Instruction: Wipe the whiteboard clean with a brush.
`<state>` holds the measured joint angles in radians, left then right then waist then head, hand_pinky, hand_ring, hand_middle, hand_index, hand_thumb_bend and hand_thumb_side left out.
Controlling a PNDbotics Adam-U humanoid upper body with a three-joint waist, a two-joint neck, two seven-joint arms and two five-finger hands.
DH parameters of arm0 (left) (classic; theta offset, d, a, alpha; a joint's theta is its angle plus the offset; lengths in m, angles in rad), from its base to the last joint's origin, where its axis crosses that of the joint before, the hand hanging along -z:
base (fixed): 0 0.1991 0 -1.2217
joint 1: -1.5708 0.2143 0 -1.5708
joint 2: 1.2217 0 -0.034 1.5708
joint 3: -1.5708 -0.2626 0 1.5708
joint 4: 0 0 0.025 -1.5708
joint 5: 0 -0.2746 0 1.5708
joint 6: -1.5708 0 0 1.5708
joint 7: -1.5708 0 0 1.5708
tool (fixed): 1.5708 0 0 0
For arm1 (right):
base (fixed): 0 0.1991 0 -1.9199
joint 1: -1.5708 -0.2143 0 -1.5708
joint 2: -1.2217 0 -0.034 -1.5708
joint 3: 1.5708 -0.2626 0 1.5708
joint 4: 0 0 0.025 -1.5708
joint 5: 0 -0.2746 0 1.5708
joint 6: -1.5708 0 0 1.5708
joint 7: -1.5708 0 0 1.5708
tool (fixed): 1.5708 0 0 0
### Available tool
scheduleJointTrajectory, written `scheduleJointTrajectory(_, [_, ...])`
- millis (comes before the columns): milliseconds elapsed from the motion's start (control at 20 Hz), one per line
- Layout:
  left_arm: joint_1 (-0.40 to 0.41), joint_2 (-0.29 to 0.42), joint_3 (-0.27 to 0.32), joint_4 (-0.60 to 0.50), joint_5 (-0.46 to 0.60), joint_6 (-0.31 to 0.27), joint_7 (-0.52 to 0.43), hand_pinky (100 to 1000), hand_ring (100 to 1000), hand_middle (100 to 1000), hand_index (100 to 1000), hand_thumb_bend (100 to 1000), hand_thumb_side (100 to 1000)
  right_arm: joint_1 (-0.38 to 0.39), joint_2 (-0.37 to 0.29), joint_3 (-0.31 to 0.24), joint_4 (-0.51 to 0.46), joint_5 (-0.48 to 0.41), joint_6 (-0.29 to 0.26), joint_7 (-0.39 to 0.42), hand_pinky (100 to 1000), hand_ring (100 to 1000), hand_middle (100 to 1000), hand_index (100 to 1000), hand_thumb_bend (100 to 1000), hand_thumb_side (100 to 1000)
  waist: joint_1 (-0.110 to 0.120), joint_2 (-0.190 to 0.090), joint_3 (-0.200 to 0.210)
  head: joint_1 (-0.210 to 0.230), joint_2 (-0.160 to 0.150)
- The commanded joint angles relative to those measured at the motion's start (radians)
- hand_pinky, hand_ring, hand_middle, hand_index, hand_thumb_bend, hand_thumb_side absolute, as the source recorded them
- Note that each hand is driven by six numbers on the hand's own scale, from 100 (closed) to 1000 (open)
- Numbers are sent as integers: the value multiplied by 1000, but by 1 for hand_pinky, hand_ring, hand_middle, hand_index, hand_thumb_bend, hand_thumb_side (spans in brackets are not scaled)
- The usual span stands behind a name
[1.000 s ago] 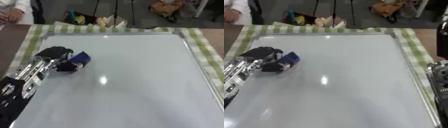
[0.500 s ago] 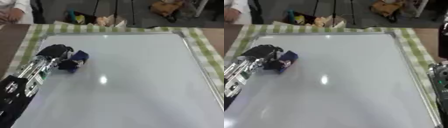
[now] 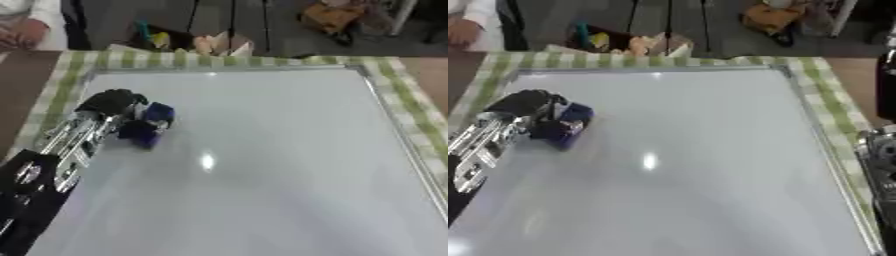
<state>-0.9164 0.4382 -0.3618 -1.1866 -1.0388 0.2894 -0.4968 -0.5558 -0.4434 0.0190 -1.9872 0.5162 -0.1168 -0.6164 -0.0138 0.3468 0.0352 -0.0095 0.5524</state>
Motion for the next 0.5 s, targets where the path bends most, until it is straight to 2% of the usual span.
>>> scheduleJointTrajectory(50, [17,3,-10,37,3,-7,-13,460,575,591,841,360,942,-9,-12,-6,-13,-8,0,-6,804,834,776,816,100,970,-2,-10,3,4,-3])
scheduleJointTrajectory(200, [17,6,-20,21,9,-6,-15,399,529,550,825,335,916,-9,-11,-6,-13,-8,-1,-7,803,833,775,816,100,969,-1,-12,5,4,-1])
scheduleJointTrajectory(500, [16,6,-29,13,22,1,-37,356,498,520,804,292,888,-11,-11,-8,-13,-6,-6,-14,802,832,773,816,100,965,0,-14,5,6,0])
